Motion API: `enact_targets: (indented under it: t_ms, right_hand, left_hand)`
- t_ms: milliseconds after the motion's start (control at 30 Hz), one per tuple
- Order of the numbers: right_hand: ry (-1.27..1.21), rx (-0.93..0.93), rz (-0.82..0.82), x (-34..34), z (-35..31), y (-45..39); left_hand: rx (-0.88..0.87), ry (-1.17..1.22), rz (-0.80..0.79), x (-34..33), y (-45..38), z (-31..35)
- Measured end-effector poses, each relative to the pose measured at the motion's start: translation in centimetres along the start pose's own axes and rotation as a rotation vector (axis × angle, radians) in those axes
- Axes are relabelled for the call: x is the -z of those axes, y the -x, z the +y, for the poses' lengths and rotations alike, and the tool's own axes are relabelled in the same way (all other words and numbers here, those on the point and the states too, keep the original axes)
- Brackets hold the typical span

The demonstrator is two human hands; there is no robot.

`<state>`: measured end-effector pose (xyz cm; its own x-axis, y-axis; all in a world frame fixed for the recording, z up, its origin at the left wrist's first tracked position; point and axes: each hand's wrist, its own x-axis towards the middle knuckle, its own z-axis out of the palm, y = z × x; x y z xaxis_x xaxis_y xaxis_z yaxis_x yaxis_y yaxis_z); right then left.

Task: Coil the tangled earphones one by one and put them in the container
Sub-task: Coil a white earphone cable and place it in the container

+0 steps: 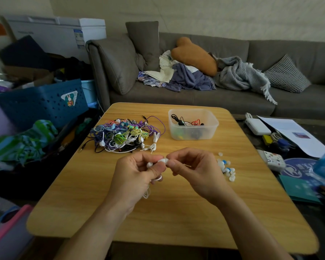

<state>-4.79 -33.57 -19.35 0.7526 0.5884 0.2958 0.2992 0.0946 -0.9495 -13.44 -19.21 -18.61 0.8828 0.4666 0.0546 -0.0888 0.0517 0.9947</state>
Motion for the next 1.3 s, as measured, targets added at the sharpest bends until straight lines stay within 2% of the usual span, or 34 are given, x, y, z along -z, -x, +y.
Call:
enact_targets:
  t_ms: [167,367,467,567,667,833,1000,1100,1200,1300]
  right_hand:
    - [0.104,0.057,0.0,0.1,0.1,0.1]
    - [0.117,0.14,-0.103,0.5,-0.4,0.1]
    - [0.048,0.067,-0.126,0.5,-0.7,0.2]
    - [-0.234,-0.22,-0.127,0.3,-1.0,0.3]
    - [-0.561,-0.504,-0.076,-0.1,-0.9,0.3]
    - [-0.649,-0.602,-0.076,-0.4,-0.7,0.1]
    - [-0.752,-0.663,-0.074,-0.8,-0.3,0.3]
    - [-0.638,-0.556,-0.049,-0.9,-0.2,0.5]
    - [-0.326,-0.281,0.035,-1.6,0.0,0.4]
    - [0.014,-0.077,0.143,-2.1,0.6,0.0]
  left_hand:
    - [0.085,0.057,-0.024,-0.3,0.2,0.1]
    - [0.392,0.27,-0.196,0.5,0.3,0.8]
    - [0.401,0.261,-0.215,0.6,0.4,0.8]
    - [0.26,0.154,-0.16,0.1,0.6,0.9]
    - [0.032,0.007,-0.103,-0.2,0.5,0.6]
    - [-0.287,-0.294,-0.018,0.0,0.0,-0.3]
    - [-0.461,-0.396,0.0,0.3,-0.4,-0.7]
    - [-0.476,-0.418,0.042,0.1,-0.3,-0.7]
    - [-0.41,-0.381,0.153,-0.3,0.2,-0.4]
    - [-0.145,-0.158,0.171,-0.4,0.3,0.0]
